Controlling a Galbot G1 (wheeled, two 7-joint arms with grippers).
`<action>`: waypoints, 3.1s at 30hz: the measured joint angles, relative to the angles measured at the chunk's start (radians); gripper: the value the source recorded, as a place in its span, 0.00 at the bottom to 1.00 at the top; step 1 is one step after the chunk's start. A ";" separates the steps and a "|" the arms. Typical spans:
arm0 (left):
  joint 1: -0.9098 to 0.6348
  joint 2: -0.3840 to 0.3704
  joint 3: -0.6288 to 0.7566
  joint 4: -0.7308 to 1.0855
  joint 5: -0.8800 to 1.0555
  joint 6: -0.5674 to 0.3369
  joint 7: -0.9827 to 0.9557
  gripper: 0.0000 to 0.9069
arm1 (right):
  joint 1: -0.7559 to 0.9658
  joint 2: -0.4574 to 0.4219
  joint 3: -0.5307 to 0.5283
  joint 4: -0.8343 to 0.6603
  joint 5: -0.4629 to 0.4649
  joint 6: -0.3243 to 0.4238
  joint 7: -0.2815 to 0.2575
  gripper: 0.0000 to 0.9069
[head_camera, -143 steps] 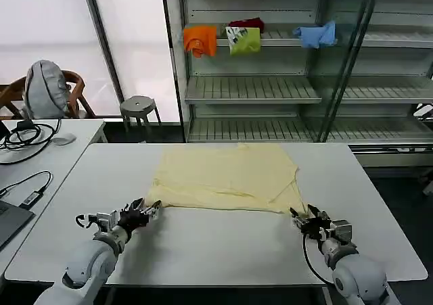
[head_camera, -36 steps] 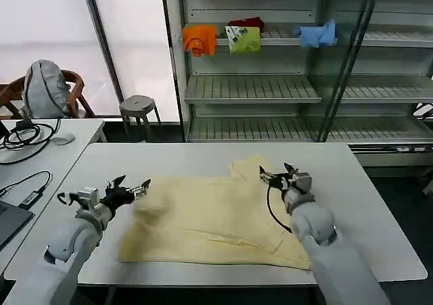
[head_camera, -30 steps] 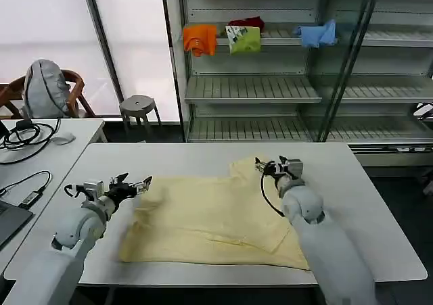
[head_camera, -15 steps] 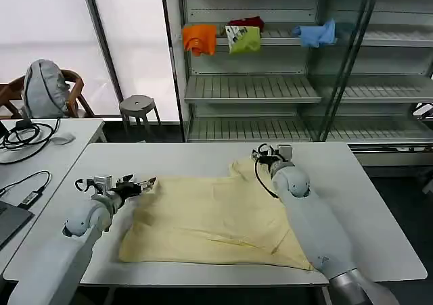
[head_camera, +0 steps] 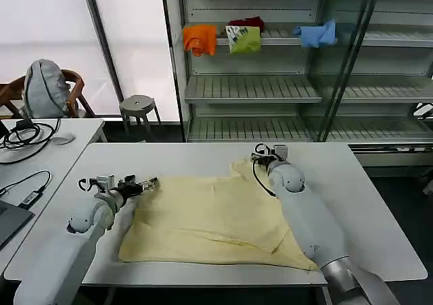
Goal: Fold and organize the clothes.
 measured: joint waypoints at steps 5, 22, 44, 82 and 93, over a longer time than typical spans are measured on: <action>-0.008 -0.001 0.004 0.005 0.000 -0.004 0.001 0.02 | 0.004 0.006 0.001 -0.016 0.001 -0.006 -0.005 0.00; 0.010 0.000 0.011 0.001 0.005 -0.012 0.033 0.02 | 0.011 0.020 0.006 -0.041 0.008 -0.004 -0.025 0.00; 0.051 0.005 -0.013 -0.050 -0.023 -0.049 0.049 0.03 | -0.054 -0.031 0.017 0.116 0.035 0.006 -0.025 0.00; 0.344 0.032 -0.202 -0.353 -0.060 -0.113 0.061 0.02 | -0.513 -0.262 0.187 0.772 0.119 -0.044 -0.003 0.00; 0.407 0.032 -0.244 -0.400 -0.057 -0.116 0.065 0.02 | -0.639 -0.296 0.243 0.895 0.119 -0.044 -0.004 0.00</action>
